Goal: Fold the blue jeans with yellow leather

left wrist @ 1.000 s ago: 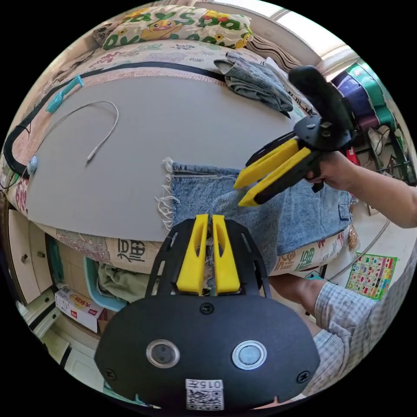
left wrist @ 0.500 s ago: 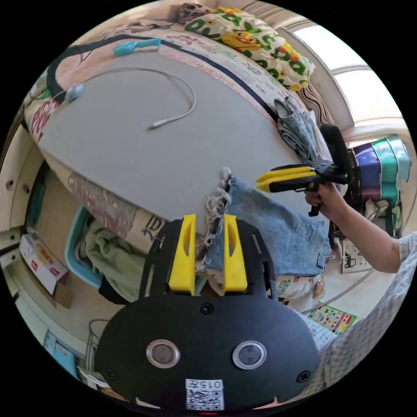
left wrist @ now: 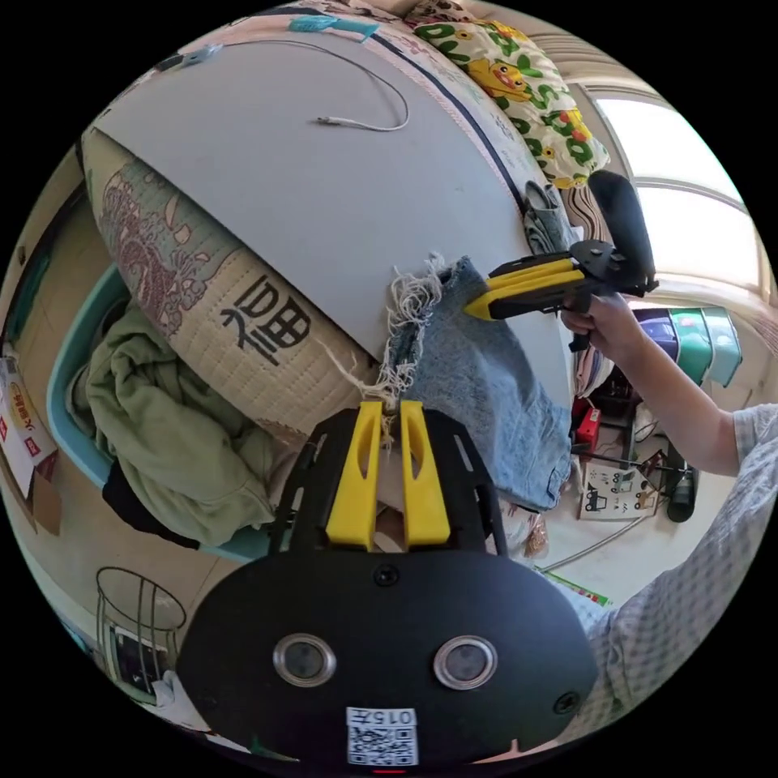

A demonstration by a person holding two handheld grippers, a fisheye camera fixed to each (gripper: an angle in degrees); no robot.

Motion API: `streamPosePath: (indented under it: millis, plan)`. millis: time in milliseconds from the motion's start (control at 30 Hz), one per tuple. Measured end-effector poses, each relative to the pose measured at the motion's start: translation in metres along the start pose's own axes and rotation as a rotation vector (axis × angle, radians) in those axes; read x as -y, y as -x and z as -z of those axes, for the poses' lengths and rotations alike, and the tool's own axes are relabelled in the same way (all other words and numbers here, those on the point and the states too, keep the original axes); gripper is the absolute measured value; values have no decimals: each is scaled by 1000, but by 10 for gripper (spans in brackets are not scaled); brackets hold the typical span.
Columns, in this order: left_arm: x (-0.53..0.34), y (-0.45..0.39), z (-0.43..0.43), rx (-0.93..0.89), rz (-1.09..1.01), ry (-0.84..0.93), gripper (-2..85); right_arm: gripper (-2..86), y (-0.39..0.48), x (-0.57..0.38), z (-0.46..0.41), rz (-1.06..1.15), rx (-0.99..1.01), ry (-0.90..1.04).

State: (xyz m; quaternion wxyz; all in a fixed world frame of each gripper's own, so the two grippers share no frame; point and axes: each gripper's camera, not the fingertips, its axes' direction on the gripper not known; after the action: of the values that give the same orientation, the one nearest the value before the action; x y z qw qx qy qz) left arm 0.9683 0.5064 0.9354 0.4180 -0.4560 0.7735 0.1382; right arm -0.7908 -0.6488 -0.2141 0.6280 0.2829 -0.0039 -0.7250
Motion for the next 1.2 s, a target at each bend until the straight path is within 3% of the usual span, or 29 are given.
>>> streamPosePath:
  millis: [67,267,433,533,633,733,800,867,967,1000,1100,1200]
  plan:
    - [8,-16,21,-40,-65,-46,25,34,7,-3,13,-27,-46,-52]
    - [81,-58,67,101,-195,-150,26,37,17,31,63,-140,-138,-175]
    - [102,-74,92,244,-149,-141,56,58,29,40,77,-347,-7,-255]
    - [69,-109,109,301,-199,-151,59,50,93,-10,99,-357,-17,-484]
    - [20,-163,118,206,-316,-225,60,29,183,-79,110,-424,-57,-670]
    - [-34,-249,124,288,-448,-393,64,4,286,-144,122,-626,-301,-773]
    - [-61,-308,124,297,-576,-507,74,-3,360,-179,125,-812,-578,-788]
    - [-76,-358,114,264,-632,-558,84,-4,398,-201,119,-953,-681,-813]
    - [-72,-431,70,101,-720,-317,79,7,425,-236,114,-1022,-383,-682]
    - [-70,-462,52,21,-766,-205,73,34,442,-258,115,-1023,-285,-730]
    - [-80,-543,15,-59,-879,-113,89,93,490,-323,115,-1151,-194,-825]
    - [-93,-619,-31,-76,-935,43,125,119,541,-397,107,-1366,-216,-790]
